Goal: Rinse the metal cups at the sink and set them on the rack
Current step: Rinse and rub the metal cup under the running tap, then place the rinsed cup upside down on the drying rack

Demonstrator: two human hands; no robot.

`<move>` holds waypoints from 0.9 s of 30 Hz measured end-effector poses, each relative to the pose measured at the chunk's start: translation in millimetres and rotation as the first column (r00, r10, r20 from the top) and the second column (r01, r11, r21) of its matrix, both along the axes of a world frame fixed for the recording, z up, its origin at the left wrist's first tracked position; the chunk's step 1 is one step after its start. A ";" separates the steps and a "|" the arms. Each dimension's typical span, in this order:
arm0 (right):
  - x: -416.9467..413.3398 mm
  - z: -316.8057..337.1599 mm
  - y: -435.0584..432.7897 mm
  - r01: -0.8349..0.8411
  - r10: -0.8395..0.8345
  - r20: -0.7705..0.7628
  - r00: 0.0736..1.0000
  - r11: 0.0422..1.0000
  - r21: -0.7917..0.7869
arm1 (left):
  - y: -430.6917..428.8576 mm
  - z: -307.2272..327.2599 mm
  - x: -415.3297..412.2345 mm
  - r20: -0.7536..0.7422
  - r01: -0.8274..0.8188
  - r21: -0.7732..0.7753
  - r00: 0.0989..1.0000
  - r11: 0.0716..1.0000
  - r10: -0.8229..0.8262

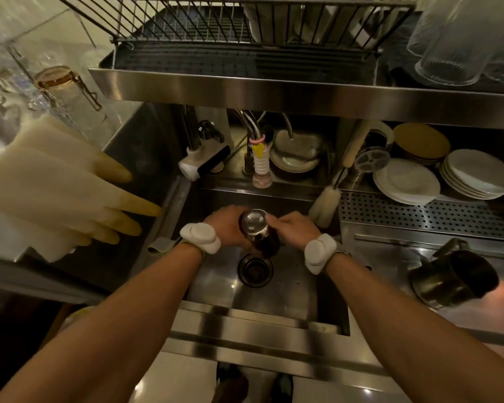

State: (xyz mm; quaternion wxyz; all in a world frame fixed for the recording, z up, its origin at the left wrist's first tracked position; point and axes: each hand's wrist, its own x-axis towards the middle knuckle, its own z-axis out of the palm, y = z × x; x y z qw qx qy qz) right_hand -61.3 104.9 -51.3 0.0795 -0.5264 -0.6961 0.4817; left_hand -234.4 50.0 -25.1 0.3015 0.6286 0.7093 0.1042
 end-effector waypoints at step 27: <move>-28.3 187.2 -68.0 -0.154 0.116 0.104 0.988 0.807 0.569 | -65.3 165.5 -25.8 0.027 -0.075 0.371 0.997 0.925 0.070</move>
